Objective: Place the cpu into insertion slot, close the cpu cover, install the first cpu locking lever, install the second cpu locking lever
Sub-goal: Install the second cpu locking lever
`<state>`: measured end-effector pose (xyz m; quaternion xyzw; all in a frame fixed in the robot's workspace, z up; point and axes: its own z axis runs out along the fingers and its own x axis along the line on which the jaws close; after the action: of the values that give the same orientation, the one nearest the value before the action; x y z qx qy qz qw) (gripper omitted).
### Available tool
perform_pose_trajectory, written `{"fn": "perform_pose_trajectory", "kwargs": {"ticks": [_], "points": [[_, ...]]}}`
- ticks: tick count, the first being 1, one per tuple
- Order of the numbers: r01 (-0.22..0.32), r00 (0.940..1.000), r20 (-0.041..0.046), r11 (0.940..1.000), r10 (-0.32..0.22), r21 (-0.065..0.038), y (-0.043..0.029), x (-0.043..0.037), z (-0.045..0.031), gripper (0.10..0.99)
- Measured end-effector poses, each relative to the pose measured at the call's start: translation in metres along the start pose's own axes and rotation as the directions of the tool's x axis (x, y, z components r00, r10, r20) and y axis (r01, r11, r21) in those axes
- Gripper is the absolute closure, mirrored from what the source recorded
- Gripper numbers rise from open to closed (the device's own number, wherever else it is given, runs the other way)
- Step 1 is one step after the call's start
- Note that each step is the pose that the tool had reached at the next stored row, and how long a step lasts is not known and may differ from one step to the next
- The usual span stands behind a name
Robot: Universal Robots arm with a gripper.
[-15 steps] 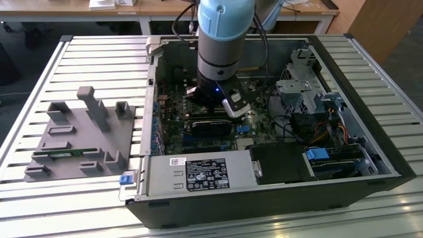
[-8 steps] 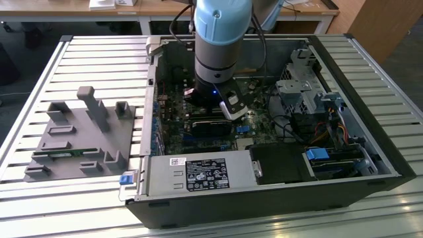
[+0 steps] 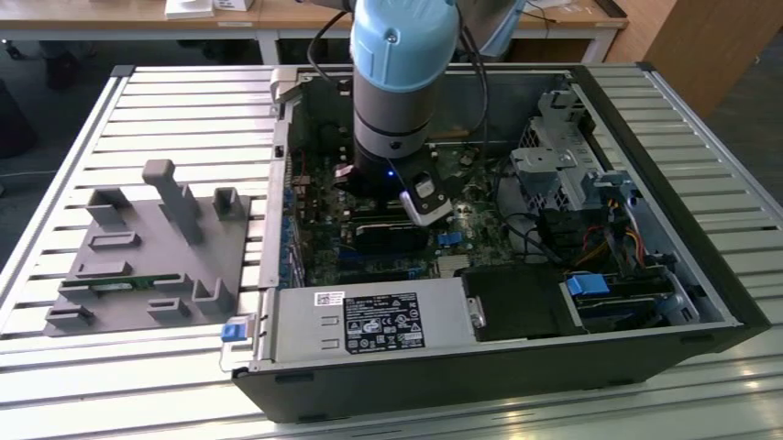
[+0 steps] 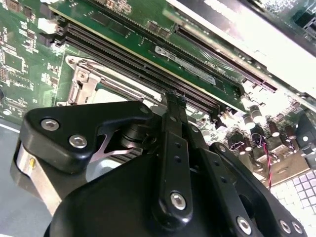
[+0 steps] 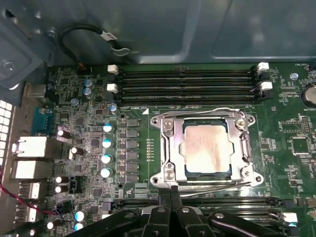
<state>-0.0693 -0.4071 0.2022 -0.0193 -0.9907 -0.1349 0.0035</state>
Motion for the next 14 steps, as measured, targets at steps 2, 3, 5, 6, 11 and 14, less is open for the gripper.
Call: {"fn": "perform_pose_trajectory", "kwargs": {"ticks": [2, 3, 5, 6, 11, 14], "points": [[0.000, 1.0000, -0.0001, 1.0000, 0.000, -0.005, -0.0007, 0.0014, 0.0019, 0.980], [0.000, 1.0000, -0.0003, 1.0000, 0.000, -0.008, -0.0011, 0.0015, 0.0030, 0.980], [0.000, 1.0000, -0.0008, 0.9998, 0.000, -0.018, -0.0017, 0.0018, 0.0049, 0.980], [0.000, 1.0000, -0.0009, 0.9997, 0.000, -0.024, -0.0020, 0.0021, 0.0059, 0.980], [0.000, 1.0000, -0.0015, 0.9991, 0.000, -0.041, -0.0032, 0.0068, 0.0096, 0.980], [0.000, 1.0000, -0.0021, 0.9985, 0.000, -0.055, -0.0034, 0.0077, 0.0101, 0.980]]}}
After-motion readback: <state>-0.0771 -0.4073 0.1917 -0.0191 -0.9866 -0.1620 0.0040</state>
